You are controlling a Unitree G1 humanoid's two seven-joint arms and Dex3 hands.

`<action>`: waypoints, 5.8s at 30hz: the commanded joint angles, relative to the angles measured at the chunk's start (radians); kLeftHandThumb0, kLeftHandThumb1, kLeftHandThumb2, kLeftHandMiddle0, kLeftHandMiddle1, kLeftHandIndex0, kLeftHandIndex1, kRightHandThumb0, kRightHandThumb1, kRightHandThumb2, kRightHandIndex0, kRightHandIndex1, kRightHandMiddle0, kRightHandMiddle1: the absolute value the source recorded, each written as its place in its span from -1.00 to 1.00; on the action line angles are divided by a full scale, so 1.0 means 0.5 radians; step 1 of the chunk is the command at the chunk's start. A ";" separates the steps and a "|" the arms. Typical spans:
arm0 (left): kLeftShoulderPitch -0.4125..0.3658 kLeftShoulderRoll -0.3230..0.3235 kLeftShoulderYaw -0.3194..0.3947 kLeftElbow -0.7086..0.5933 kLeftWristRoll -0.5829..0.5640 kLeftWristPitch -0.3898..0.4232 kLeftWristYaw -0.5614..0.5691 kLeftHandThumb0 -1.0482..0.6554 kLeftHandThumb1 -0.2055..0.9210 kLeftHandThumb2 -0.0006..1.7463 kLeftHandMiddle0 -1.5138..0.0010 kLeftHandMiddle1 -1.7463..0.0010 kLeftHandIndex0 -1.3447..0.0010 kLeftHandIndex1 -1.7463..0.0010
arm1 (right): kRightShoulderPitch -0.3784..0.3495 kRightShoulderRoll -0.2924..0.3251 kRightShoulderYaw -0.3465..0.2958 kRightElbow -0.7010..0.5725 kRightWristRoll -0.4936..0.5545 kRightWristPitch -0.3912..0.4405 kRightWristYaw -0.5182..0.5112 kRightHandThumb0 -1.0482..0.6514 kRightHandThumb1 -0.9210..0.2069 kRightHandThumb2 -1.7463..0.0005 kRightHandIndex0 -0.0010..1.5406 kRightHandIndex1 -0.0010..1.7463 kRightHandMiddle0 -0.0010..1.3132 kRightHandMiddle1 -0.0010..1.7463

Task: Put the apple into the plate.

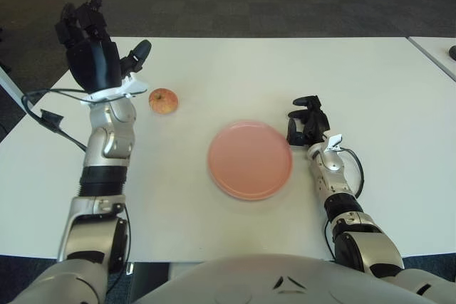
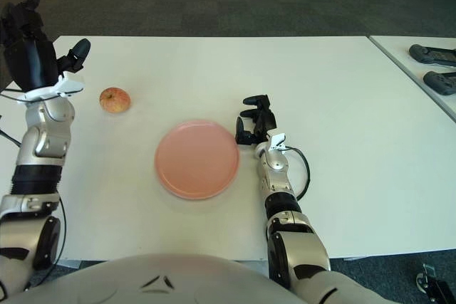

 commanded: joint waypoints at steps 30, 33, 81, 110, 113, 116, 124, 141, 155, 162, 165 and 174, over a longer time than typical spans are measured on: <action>-0.844 0.222 -0.802 1.508 -0.122 -0.103 -1.432 -0.98 1.00 0.12 1.00 0.47 1.00 0.99 | -0.072 0.032 -0.042 0.198 0.058 -0.078 0.059 0.86 0.36 -0.73 -0.04 1.00 0.44 1.00; -0.866 0.217 -0.840 1.556 -0.114 -0.109 -1.456 -0.98 1.00 0.13 1.00 0.51 1.00 1.00 | -0.073 0.032 -0.043 0.202 0.059 -0.083 0.059 0.86 0.36 -0.73 -0.04 1.00 0.44 1.00; -1.012 0.263 -1.377 1.735 0.080 -0.311 -2.108 -1.00 1.00 0.15 1.00 1.00 1.00 1.00 | -0.071 0.002 -0.039 0.221 0.043 -0.067 0.048 0.86 0.36 -0.73 -0.04 1.00 0.46 1.00; -0.965 0.120 -1.414 1.901 0.110 -0.286 -1.844 -1.00 1.00 -0.09 0.90 0.95 1.00 1.00 | -0.094 -0.001 -0.054 0.278 0.056 -0.087 0.067 0.86 0.35 -0.73 -0.04 1.00 0.46 1.00; -0.948 0.059 -1.437 1.990 0.125 -0.280 -1.743 -1.00 1.00 -0.15 0.83 0.92 1.00 1.00 | -0.097 0.000 -0.057 0.284 0.054 -0.091 0.062 0.86 0.35 -0.73 -0.04 1.00 0.46 1.00; -0.924 0.030 -1.442 2.038 0.120 -0.295 -1.646 -0.99 1.00 -0.22 0.72 0.60 1.00 1.00 | -0.096 0.003 -0.061 0.288 0.056 -0.101 0.062 0.86 0.35 -0.73 -0.04 1.00 0.45 1.00; -0.828 0.017 -1.499 2.127 0.168 -0.410 -1.233 -0.90 0.99 -0.59 0.79 -0.34 1.00 1.00 | -0.091 0.013 -0.069 0.284 0.064 -0.103 0.059 0.86 0.35 -0.73 -0.04 1.00 0.46 1.00; -0.867 -0.029 -1.604 2.188 0.230 -0.431 -1.078 -0.81 0.66 -0.76 1.00 0.96 1.00 1.00 | -0.087 0.008 -0.073 0.290 0.060 -0.111 0.065 0.86 0.35 -0.73 -0.04 1.00 0.45 1.00; -0.910 -0.003 -1.651 2.184 0.250 -0.457 -1.177 -0.79 0.56 -0.76 1.00 1.00 1.00 1.00 | -0.092 0.008 -0.087 0.301 0.071 -0.108 0.081 0.86 0.36 -0.73 -0.04 1.00 0.45 1.00; -0.947 0.009 -1.642 2.211 0.238 -0.407 -1.287 -0.89 0.60 -0.74 1.00 1.00 1.00 1.00 | -0.098 0.009 -0.087 0.309 0.063 -0.096 0.062 0.86 0.36 -0.73 -0.04 1.00 0.45 1.00; -0.960 0.022 -1.653 2.212 0.252 -0.410 -1.303 -0.94 0.64 -0.74 1.00 1.00 1.00 1.00 | -0.102 0.008 -0.086 0.318 0.058 -0.103 0.052 0.86 0.36 -0.73 -0.04 1.00 0.45 1.00; -0.989 0.112 -1.675 2.146 0.271 -0.463 -1.358 -0.99 0.75 -0.73 1.00 1.00 1.00 1.00 | -0.107 0.017 -0.081 0.326 0.050 -0.134 0.022 0.87 0.40 -0.76 -0.01 1.00 0.50 1.00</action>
